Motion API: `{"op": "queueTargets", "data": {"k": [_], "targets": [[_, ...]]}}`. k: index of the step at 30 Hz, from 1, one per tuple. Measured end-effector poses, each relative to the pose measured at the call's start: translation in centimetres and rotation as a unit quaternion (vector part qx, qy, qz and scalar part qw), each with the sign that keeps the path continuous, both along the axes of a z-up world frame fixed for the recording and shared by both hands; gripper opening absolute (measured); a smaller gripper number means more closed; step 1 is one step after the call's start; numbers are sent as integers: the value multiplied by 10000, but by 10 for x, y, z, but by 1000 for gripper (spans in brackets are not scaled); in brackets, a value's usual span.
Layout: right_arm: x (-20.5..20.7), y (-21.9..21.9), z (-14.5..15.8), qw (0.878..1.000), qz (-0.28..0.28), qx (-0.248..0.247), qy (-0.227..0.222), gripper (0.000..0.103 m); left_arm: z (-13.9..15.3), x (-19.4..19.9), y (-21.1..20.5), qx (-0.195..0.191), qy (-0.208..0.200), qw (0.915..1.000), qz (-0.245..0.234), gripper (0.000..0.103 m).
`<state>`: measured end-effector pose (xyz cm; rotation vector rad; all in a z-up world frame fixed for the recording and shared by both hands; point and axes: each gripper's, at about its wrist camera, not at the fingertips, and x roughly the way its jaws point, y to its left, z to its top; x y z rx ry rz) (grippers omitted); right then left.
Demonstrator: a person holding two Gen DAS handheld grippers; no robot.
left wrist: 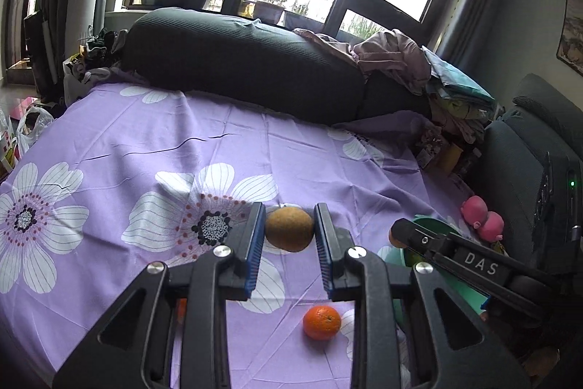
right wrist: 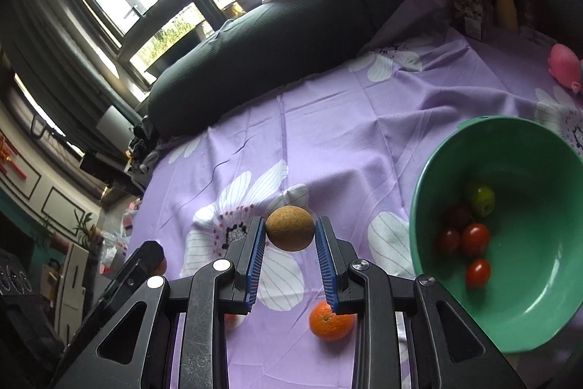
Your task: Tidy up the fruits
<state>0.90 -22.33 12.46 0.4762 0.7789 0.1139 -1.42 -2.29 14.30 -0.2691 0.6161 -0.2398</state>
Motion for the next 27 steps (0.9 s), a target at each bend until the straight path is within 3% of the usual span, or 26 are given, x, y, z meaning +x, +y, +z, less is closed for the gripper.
{"op": "queueTargets", "data": {"k": [5,10,19,27], "targets": [[-13,-30,10,9980,-566,-217,-151,30,8,-1,-28,-162,-47,9984,-533,26],[-21,-63,8,9933,-1121,-272,-97,30,9,-2,-68,-46,-69,9944,-1053,26],[-39,-116,0,9824,-1857,-211,68,30,-4,6,-129,-191,191,9798,-1984,26],[-41,-136,-13,9774,-2079,-106,366,30,-28,10,-171,-83,589,9660,-2518,26]]}}
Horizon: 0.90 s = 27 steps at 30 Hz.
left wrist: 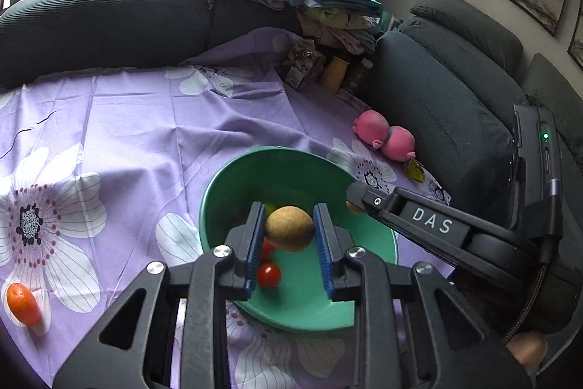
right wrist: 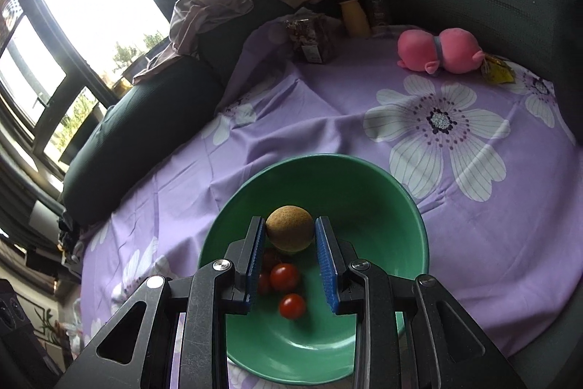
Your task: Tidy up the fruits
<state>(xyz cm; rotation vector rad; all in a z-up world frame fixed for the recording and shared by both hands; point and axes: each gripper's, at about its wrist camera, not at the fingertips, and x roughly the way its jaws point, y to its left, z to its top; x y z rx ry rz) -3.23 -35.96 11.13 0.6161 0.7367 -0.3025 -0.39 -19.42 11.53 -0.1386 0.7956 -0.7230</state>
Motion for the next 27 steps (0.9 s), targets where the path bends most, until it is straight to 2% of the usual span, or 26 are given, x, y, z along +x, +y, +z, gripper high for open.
{"op": "queueTargets", "data": {"k": [14,27], "targets": [[3,-16,-21,9988,-157,105,441,30,-27,9,-30,174,505,9977,-414,27],[4,-18,-26,9979,-160,67,621,30,-33,8,-35,225,607,9966,-518,27]]}}
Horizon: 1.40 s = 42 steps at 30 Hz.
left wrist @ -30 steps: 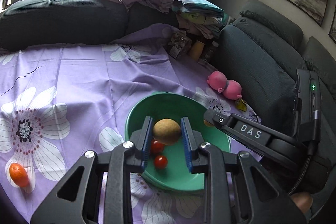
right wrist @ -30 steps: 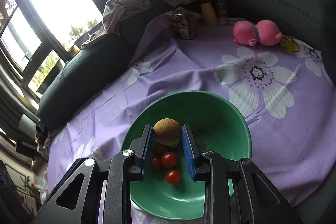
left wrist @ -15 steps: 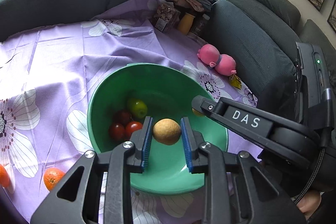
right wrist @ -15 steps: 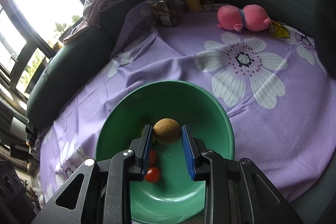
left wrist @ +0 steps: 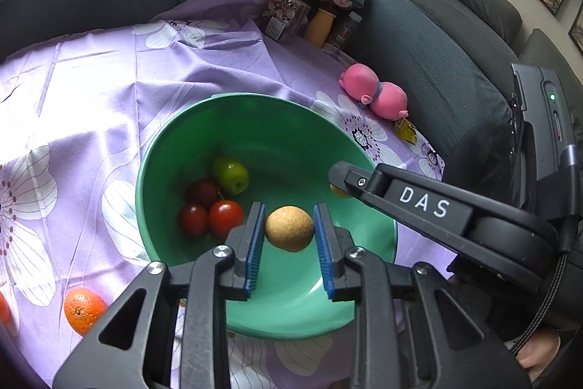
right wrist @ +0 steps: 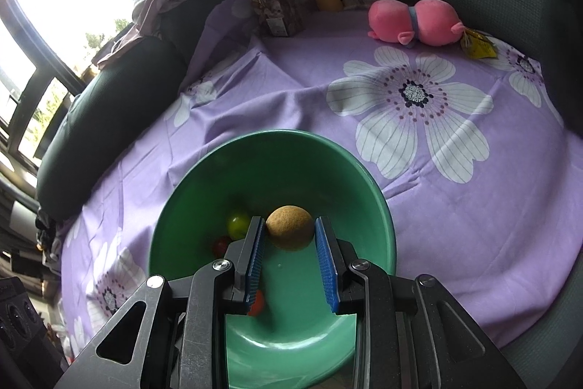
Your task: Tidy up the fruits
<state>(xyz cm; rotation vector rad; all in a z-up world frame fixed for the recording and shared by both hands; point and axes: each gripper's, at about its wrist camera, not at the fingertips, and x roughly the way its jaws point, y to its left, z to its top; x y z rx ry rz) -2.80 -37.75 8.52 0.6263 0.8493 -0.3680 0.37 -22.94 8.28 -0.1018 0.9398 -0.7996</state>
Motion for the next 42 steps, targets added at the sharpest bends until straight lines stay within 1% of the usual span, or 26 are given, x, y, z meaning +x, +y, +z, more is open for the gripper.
{"op": "queueTargets", "data": {"k": [20,23,27,29,31,32,33,35,36,39,42], "targets": [[4,1,-5,9998,42,-46,167,31,-5,2,-3,72,91,9999,-11,27],[4,2,-3,9999,48,-27,106,30,-3,1,1,70,81,9999,56,27],[4,6,3,9999,138,-61,-56,30,6,-3,16,96,-50,9999,122,41],[4,10,7,9996,214,-63,-161,30,14,-8,30,126,-232,9995,185,41],[4,15,11,9991,314,-78,-258,32,21,-12,52,53,-399,9985,376,43],[4,17,13,9988,368,-86,-303,34,24,-13,65,34,-444,9976,524,46],[5,19,14,9985,414,-84,-336,34,27,-13,79,23,-479,9963,711,49],[8,26,17,9980,509,-101,-373,36,33,-14,110,57,-587,9913,1177,52],[9,31,19,9975,576,-110,-392,36,36,-14,126,104,-653,9875,1434,53],[14,47,24,9949,885,-88,-484,36,39,-15,173,287,-745,9716,2226,59],[20,70,30,9883,1379,9,-647,36,34,-13,217,411,-603,9557,2853,60]]}}
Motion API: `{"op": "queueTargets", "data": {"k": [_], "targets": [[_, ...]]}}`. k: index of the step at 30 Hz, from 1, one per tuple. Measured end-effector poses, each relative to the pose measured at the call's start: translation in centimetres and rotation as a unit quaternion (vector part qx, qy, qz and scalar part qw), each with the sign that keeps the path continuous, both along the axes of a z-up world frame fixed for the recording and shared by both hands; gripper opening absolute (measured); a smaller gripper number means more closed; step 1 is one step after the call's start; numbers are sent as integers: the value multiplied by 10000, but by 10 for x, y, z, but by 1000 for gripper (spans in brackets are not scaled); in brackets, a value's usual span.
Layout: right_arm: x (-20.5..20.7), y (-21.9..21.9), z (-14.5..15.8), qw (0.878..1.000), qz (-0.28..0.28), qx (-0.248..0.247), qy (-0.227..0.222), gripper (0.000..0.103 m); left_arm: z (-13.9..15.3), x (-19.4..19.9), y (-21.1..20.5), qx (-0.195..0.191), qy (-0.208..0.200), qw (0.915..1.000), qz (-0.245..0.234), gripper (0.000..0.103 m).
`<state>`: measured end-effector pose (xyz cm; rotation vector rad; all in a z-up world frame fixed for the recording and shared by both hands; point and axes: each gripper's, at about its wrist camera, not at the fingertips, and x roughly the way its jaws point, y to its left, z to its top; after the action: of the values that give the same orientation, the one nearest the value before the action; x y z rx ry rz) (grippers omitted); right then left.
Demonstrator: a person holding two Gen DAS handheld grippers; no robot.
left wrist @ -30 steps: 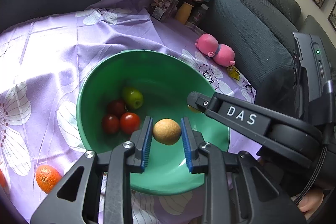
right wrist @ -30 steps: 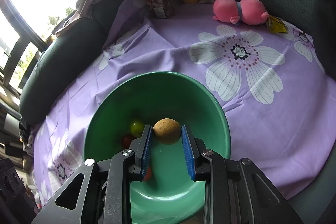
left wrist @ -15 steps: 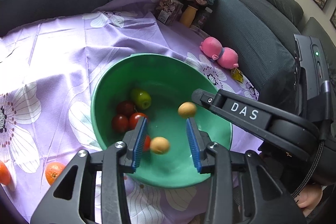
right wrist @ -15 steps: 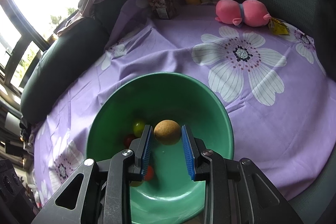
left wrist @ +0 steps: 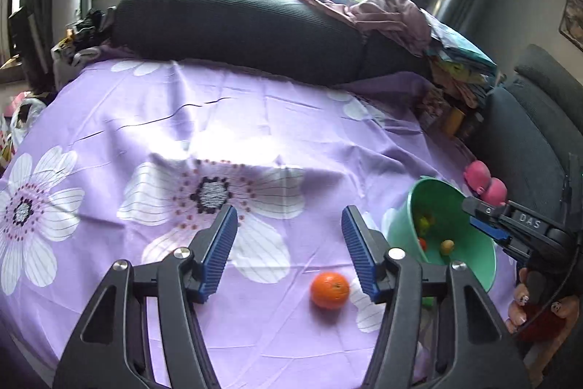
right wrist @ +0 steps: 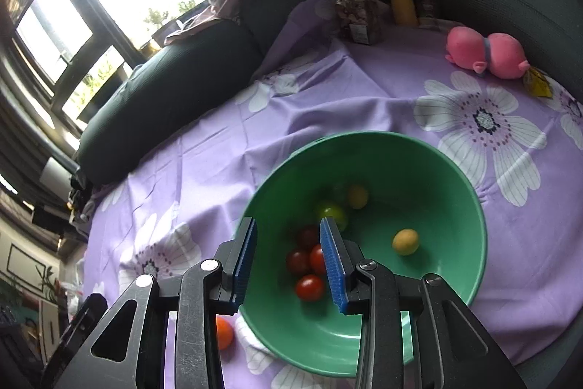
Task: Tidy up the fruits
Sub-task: 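Withdraw the right tool from the bowl toward a mandarin orange, then grasp the mandarin orange with the right tool and lift it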
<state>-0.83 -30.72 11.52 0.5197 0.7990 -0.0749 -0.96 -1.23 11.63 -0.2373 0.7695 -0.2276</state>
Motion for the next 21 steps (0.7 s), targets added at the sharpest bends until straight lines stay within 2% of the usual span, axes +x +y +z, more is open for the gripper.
{"op": "queueTargets", "data": {"k": [4,7,11,14,17,21], "targets": [[12,45,3,9953,948,164,-88,39,-13,5,45,-11,171,9978,635,60],[25,85,-4,9865,1603,312,90,43,-23,8,73,-55,283,9947,985,60],[39,141,-19,9709,2347,257,409,43,-34,11,97,-334,478,9906,1234,60],[45,178,-33,9552,2880,230,644,43,-39,12,102,-297,539,9894,1318,60],[47,205,-49,9430,3192,194,918,43,-43,13,108,-291,595,9880,1398,60],[46,225,-61,9361,3336,27,1112,43,-47,12,120,-445,641,9854,1511,60]]}}
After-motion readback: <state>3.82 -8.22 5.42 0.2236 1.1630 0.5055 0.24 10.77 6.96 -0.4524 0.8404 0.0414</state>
